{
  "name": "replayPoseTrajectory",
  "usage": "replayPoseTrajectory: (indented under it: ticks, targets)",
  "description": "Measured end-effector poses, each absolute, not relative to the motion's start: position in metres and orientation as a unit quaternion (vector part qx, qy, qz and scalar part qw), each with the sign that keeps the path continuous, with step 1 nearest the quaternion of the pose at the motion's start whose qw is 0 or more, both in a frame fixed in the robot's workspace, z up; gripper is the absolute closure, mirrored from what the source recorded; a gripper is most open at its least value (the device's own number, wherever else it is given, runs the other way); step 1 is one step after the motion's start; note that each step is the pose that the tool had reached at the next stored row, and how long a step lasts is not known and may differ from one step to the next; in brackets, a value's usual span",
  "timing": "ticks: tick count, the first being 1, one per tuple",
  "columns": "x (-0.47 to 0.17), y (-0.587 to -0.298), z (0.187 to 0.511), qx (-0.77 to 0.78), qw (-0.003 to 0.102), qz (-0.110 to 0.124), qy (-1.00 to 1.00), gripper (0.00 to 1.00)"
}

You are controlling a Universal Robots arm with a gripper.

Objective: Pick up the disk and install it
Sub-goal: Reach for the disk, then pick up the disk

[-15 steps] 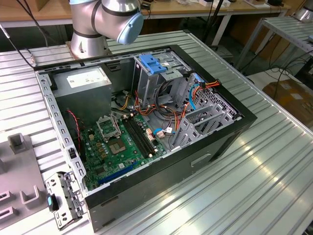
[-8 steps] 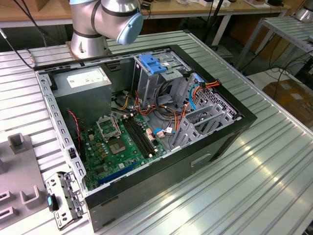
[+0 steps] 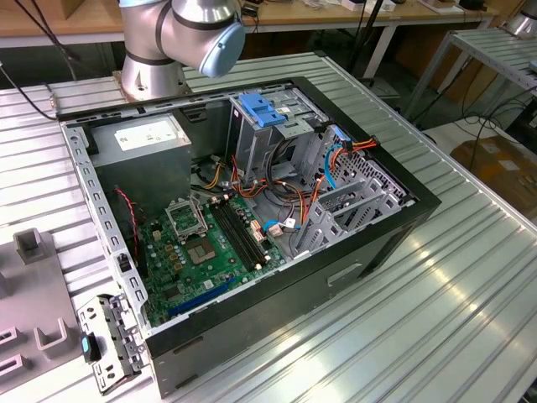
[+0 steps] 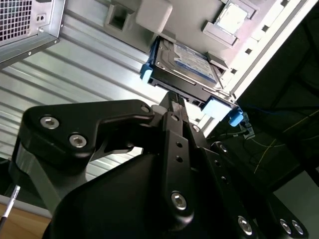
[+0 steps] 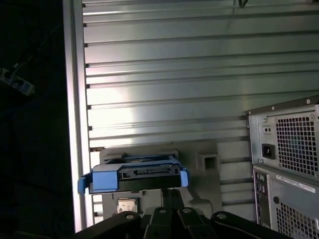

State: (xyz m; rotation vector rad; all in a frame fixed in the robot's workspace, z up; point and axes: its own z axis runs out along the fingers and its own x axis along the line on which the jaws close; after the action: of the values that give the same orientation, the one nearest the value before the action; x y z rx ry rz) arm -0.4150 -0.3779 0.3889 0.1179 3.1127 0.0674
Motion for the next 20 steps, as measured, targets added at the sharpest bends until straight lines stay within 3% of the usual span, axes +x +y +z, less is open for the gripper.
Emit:
replayPoseTrajectory:
  ticks: [20]
  targets:
    - [-0.464,-0.377,0.388,0.038,0.013,0.022,0.999,0.89]
